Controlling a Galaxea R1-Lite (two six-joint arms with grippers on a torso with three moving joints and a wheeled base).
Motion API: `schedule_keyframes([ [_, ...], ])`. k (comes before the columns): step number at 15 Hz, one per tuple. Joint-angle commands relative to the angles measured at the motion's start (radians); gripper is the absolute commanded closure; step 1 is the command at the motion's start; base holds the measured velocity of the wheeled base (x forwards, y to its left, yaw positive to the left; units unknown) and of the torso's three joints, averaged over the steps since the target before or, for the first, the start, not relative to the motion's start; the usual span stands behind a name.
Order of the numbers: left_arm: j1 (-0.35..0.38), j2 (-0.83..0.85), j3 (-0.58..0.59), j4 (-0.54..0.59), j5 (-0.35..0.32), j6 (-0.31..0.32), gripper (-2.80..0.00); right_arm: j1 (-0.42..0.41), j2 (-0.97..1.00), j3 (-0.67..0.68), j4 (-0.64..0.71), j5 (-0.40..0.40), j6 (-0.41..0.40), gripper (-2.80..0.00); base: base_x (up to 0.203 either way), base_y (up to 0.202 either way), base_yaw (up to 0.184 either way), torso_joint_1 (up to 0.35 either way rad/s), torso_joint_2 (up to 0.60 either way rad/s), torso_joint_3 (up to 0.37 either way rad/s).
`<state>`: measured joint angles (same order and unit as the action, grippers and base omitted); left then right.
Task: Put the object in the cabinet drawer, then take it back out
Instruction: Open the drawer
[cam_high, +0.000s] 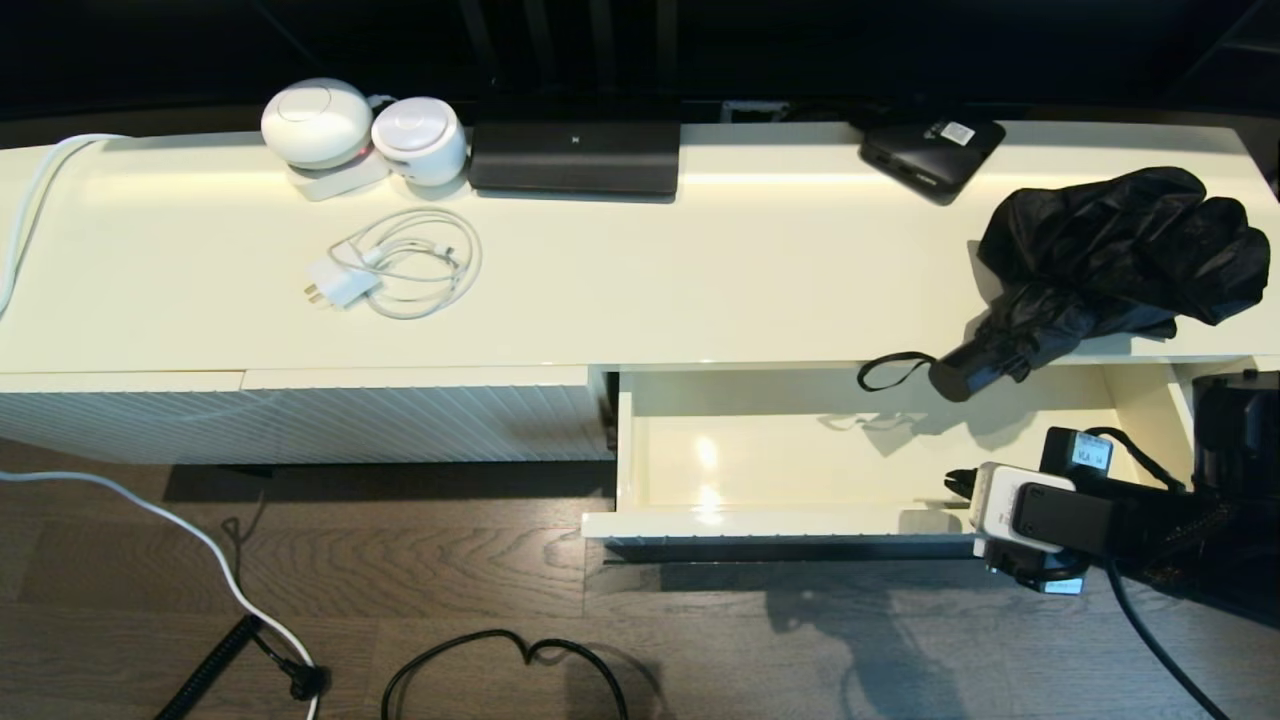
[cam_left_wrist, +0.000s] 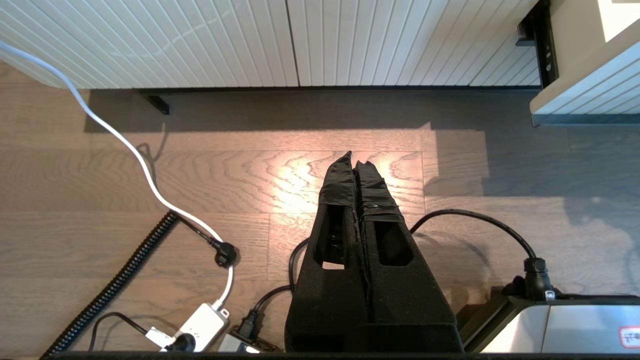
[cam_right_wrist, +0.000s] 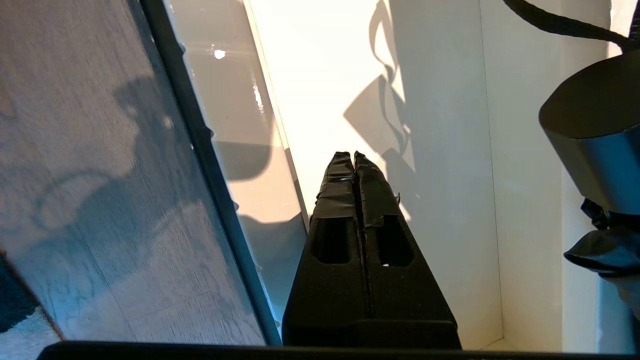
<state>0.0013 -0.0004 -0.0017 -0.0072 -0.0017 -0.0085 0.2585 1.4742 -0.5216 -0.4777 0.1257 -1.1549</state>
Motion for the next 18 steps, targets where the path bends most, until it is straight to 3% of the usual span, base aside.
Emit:
schedule_keyframes([
  [1, 0.000, -0.001, 0.000, 0.000, 0.000, -0.001, 0.00, 0.010, -0.023, 0.040, 0.011, 0.002, -0.007, 0.00, 0.000, 0.000, 0.000, 0.000, 0.00, 0.000],
  [12, 0.000, -0.001, 0.000, 0.000, 0.000, -0.001, 0.00, 0.011, -0.079, 0.232, 0.001, 0.005, -0.003, 0.00, 0.000, 0.000, 0.000, 0.000, 0.00, 0.000],
  [18, 0.000, -0.001, 0.000, 0.000, 0.000, -0.001, 0.00, 0.011, -0.100, 0.259, 0.001, 0.005, -0.002, 0.00, 0.000, 0.000, 0.000, 0.000, 0.00, 0.000],
])
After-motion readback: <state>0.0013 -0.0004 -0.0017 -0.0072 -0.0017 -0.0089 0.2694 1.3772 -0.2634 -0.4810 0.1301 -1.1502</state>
